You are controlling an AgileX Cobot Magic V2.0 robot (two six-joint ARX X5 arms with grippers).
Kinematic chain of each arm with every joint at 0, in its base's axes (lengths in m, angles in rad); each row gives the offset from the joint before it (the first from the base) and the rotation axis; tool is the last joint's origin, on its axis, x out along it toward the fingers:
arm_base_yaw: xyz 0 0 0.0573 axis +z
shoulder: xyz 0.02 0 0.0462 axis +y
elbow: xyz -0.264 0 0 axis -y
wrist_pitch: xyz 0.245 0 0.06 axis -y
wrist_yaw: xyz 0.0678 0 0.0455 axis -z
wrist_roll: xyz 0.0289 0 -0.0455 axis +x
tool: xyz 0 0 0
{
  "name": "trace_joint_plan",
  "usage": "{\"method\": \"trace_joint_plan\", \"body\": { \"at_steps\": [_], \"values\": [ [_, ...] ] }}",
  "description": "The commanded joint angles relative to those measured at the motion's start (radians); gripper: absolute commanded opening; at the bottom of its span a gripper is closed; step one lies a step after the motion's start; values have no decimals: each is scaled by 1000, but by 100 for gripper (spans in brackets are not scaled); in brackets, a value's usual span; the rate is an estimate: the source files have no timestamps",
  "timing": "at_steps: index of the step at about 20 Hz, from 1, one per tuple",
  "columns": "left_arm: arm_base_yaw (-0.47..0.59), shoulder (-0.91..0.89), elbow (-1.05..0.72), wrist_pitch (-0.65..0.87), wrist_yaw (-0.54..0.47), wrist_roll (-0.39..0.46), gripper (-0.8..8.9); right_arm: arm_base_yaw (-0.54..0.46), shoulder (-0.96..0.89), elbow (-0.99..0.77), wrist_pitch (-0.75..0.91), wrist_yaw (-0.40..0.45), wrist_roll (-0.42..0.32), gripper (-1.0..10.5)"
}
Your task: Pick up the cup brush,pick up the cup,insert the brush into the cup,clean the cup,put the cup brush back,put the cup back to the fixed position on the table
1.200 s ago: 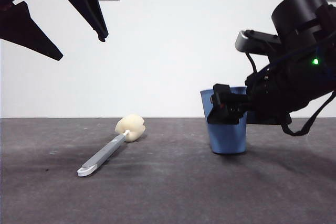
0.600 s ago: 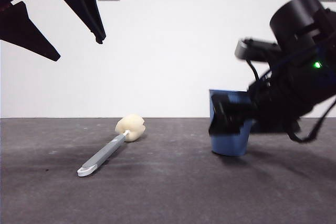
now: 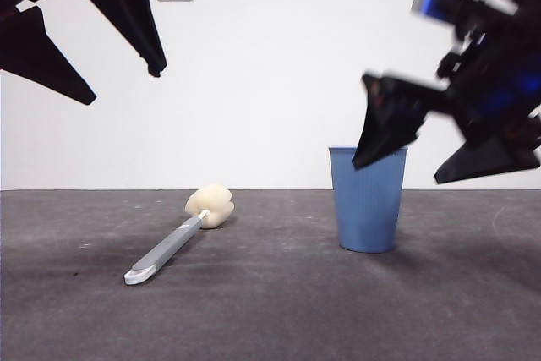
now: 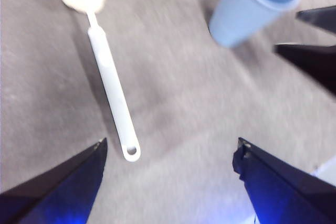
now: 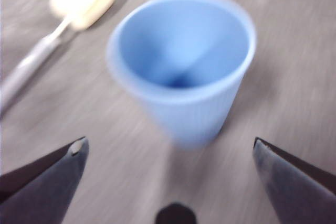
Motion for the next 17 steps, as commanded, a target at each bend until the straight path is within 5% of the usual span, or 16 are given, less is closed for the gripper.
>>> {"method": "trace_joint_plan", "body": {
  "at_steps": [1, 4, 5, 7, 8, 17],
  "values": [
    [-2, -1, -5, -32, 5, 47, 408, 37, -166, -3, -201, -78, 75, 534],
    [-2, -1, -5, -67, 55, 89, 395, 67, -351, 31, -465, -124, 106, 463],
    [-2, -1, -5, -74, 75, 91, 312, 72, -399, 47, -540, -121, 107, 340],
    [-2, -1, -5, -76, 82, 91, -7, 73, -484, 66, -628, -121, 107, 23],
    [-2, -1, -5, -76, 82, 90, -4, 73, -514, 66, -641, -121, 106, -11],
    [-2, -1, -5, -72, 76, 90, -4, 73, -578, 66, -660, -116, 107, 1]
  ]
}}
